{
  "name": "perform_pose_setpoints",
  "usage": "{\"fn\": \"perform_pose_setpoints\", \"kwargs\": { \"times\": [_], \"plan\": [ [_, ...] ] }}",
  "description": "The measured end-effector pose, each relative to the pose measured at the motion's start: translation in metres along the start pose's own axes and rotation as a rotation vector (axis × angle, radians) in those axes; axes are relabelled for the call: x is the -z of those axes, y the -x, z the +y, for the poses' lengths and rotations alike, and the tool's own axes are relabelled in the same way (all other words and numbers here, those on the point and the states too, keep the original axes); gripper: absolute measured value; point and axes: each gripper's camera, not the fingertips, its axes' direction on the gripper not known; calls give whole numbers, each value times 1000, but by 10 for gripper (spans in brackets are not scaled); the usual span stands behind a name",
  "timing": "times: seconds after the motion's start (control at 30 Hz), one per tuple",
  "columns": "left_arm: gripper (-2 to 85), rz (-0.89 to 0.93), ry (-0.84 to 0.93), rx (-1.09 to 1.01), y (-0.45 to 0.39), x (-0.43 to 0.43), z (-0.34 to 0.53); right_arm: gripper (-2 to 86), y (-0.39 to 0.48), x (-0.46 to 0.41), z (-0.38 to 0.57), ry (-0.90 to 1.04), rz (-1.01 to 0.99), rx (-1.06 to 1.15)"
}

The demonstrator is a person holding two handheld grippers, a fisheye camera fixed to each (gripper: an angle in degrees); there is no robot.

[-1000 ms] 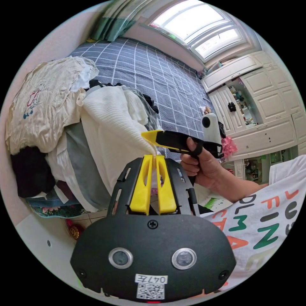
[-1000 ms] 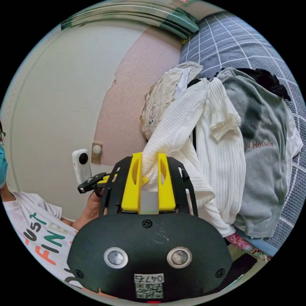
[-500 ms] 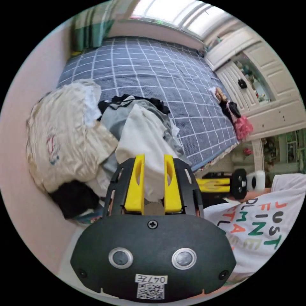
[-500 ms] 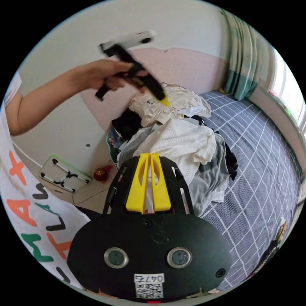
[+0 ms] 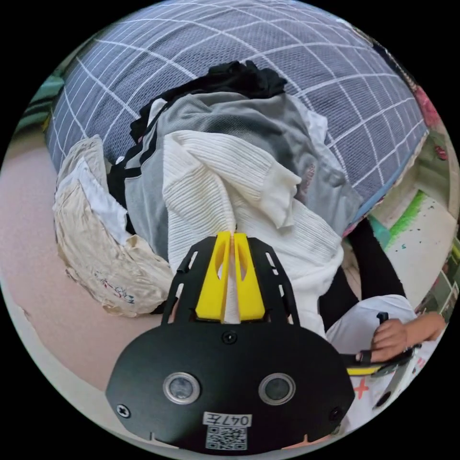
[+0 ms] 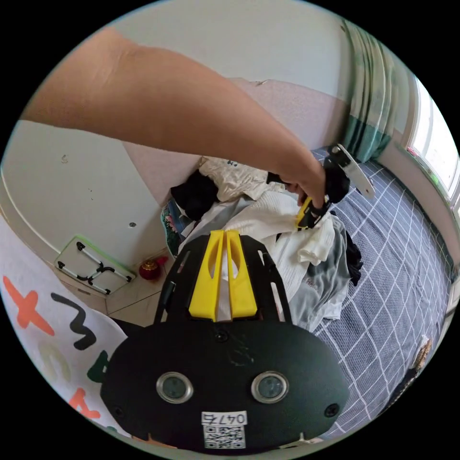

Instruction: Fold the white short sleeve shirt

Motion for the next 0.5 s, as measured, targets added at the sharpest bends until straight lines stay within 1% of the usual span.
{"fn": "perform_pose_setpoints", "kwargs": {
  "times": [0.03, 0.07, 0.1, 0.17, 0.2, 0.23, 0.27, 0.3, 0.37, 0.4, 0.47, 0.5],
  "plan": [
    [0, 79, -55, 27, 3, 12, 11, -3, -2, 14, 6, -9, 5, -9],
    [-2, 212, -162, 67, 10, 28, 27, -2, -3, 22, 10, -15, 8, -13],
    [-3, 301, -229, 90, 15, 36, 36, -2, -5, 41, 17, -34, 23, -19],
    [-5, 715, -560, 189, 38, 62, 83, -2, -10, 75, 29, -65, 70, -29],
    [-6, 811, -646, 210, 42, 66, 95, -3, -15, 100, 38, -88, 108, -36],
    [-6, 940, -794, 235, 44, 73, 118, -3, -21, 127, 48, -107, 150, -52],
    [-7, 970, -907, 251, 38, 82, 138, -3, -24, 140, 53, -112, 170, -59],
    [-7, 964, -946, 250, 32, 87, 147, -3, -32, 167, 63, -115, 213, -72],
    [-7, 901, -1077, 239, -6, 108, 173, -4, -45, 209, 79, -123, 281, -90],
    [-7, 883, -1110, 239, -18, 113, 178, -4, -53, 237, 89, -122, 321, -94],
    [-7, 785, -1250, 258, -75, 132, 199, -4, -67, 280, 105, -121, 399, -93],
    [-7, 755, -1287, 266, -92, 137, 203, -4, -76, 309, 116, -118, 465, -84]
  ]
}}
